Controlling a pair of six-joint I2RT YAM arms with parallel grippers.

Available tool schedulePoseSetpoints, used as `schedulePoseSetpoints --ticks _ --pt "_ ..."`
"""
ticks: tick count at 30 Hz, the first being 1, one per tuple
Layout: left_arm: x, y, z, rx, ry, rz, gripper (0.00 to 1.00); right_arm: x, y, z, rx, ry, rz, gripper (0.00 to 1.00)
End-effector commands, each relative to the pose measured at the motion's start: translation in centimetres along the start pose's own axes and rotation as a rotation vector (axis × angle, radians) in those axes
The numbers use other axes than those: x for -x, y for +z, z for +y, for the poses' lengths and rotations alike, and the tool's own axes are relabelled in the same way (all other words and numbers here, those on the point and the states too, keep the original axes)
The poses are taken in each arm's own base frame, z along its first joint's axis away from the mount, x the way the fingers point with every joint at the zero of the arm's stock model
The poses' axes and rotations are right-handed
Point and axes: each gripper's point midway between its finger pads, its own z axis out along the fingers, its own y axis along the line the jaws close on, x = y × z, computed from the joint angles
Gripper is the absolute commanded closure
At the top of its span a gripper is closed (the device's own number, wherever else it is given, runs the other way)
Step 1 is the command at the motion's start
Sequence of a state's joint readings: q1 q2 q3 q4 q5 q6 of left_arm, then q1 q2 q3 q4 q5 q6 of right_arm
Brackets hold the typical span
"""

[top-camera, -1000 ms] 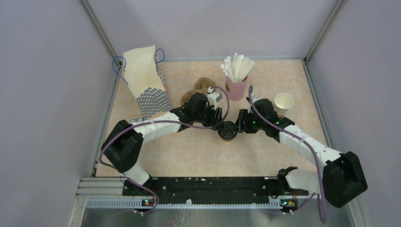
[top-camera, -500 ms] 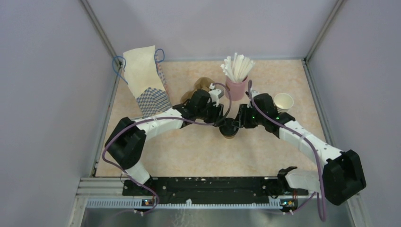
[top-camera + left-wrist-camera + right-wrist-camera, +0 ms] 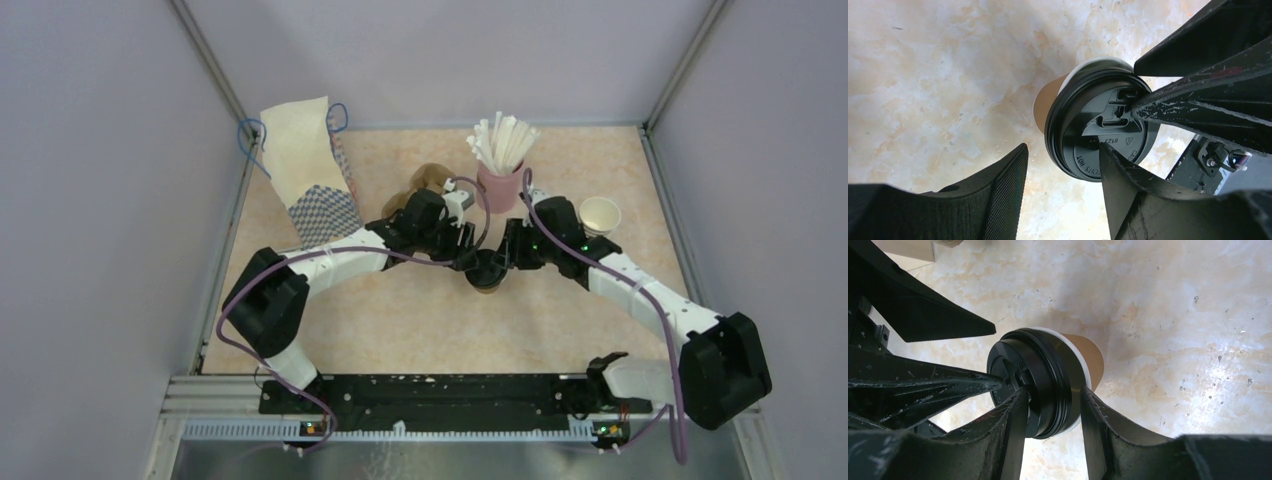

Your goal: Pack the takeout coffee

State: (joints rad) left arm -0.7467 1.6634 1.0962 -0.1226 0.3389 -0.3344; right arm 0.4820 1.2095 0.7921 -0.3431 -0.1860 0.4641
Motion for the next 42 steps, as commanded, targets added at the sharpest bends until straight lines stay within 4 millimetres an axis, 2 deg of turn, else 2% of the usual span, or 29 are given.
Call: schedulePoseSetpoints --ticks 1,5,8,11,16,20,24,30,34,38,42 --pt "2.0 -1.7 -1.5 -0.031 0.012 -0.050 0.39 2.6 -0.9 1.0 0.026 -0.019 -0.096 0.59" --pt "1.1 -2.4 -1.5 -0.057 -0.050 -0.033 0.39 2.6 -0.7 0.9 0.026 -0.019 -0.091 0.65" --pt "1.0 -2.6 -2.5 -0.131 -0.094 -0.042 0.41 2.4 -0.6 1.0 0.033 -0.016 -0.086 0.70" --pt "0.8 -2.3 -2.8 -0.156 -0.119 -0.041 0.42 2.5 -0.8 1.1 0.040 -0.013 -0.099 0.74" --pt "0.0 -1.1 -2.1 -0.141 -0.137 -0.010 0.42 2.9 -1.3 1.2 0.043 -0.013 -0.127 0.82" --pt "0.3 -0.8 -2.6 -0.177 -0.152 -0.006 0.43 2.9 -1.4 1.7 0.066 -0.005 -0.126 0.83" --pt "0.9 -1.4 -2.7 -0.163 -0.142 -0.039 0.43 3.1 -1.9 2.3 0.109 0.016 -0.136 0.83" --pt "1.9 -2.5 -2.7 -0.137 -0.119 -0.080 0.43 3.4 -2.5 1.6 0.147 0.064 -0.146 0.84" --pt "1.8 -2.1 -2.7 -0.148 -0.116 -0.072 0.43 3.1 -2.3 0.7 0.153 0.090 -0.138 0.84" --pt "1.8 -1.4 -2.6 -0.155 -0.119 -0.059 0.43 2.2 -1.6 0.4 0.171 0.111 -0.099 0.84" --pt "1.9 -1.0 -2.6 -0.159 -0.118 -0.055 0.44 2.1 -1.8 0.5 0.199 0.123 -0.095 0.84"
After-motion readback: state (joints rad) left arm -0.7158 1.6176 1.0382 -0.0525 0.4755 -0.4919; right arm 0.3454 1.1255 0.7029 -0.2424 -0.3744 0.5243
